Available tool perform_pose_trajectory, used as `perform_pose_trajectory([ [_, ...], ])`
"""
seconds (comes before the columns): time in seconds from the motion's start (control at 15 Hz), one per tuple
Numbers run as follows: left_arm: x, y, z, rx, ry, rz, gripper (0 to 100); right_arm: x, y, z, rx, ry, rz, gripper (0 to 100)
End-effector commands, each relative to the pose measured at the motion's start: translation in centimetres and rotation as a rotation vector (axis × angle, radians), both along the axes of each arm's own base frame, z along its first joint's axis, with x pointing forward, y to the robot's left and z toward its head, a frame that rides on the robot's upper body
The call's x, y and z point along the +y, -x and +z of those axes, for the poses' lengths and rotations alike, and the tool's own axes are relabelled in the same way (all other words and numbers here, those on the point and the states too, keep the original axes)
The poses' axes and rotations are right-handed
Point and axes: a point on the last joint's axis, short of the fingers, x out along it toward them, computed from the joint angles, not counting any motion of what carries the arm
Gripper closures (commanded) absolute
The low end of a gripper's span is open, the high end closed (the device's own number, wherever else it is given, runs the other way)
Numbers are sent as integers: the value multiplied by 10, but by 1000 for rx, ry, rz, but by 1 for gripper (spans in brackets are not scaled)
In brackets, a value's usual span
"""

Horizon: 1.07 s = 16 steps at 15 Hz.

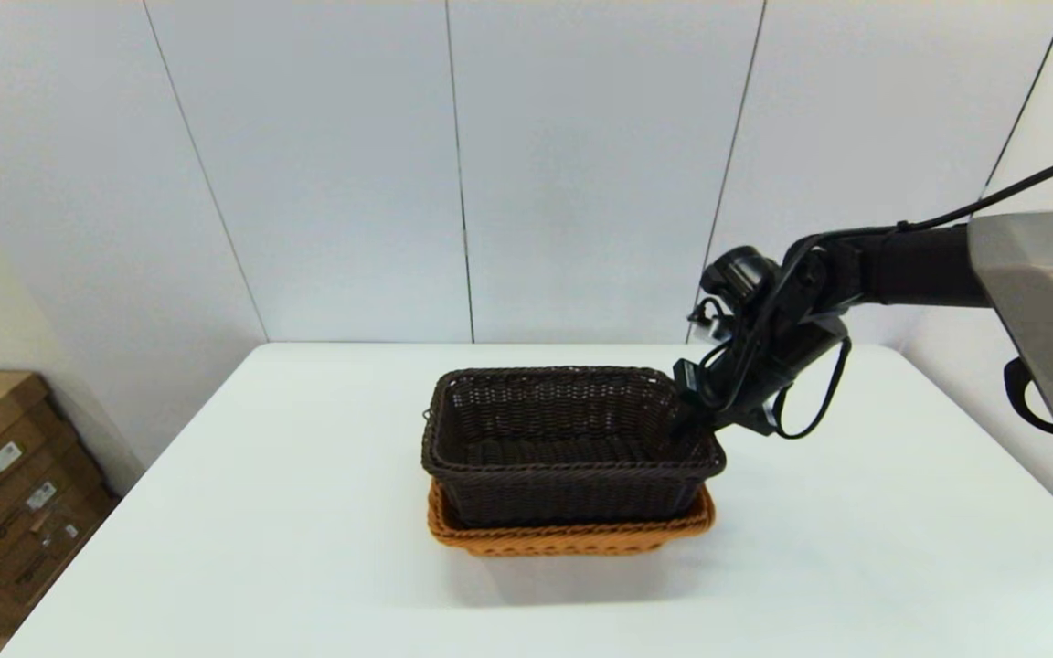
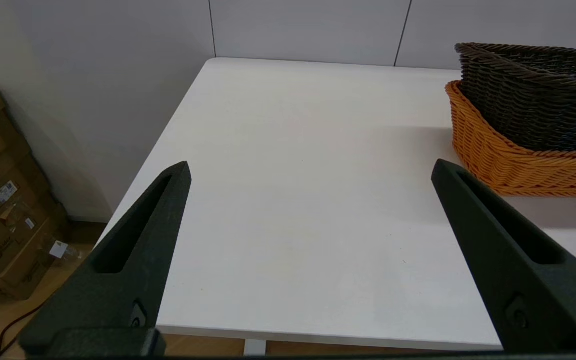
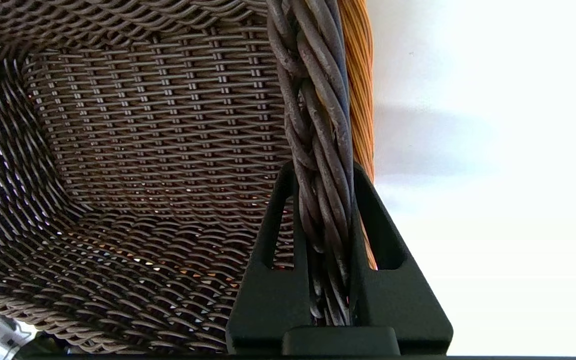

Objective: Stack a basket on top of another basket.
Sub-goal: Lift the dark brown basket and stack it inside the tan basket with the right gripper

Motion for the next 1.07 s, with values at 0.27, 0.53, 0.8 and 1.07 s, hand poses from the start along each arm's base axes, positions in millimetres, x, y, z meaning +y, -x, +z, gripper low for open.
perform_pose_trajectory([
  [0.27, 0, 0, 0, -2, 1, 0, 0, -1, 2, 4, -2, -5, -3, 100],
  [0.53, 0, 0, 0, -2, 1, 0, 0, -5, -1, 3, 0, 7, -36, 100],
  [0.8, 0, 0, 0, -2, 1, 0, 0, -12, -3, 2, 1, 34, -83, 100],
  [1.07, 0, 0, 0, -2, 1, 0, 0, -14, -4, 1, 4, 34, -90, 100],
])
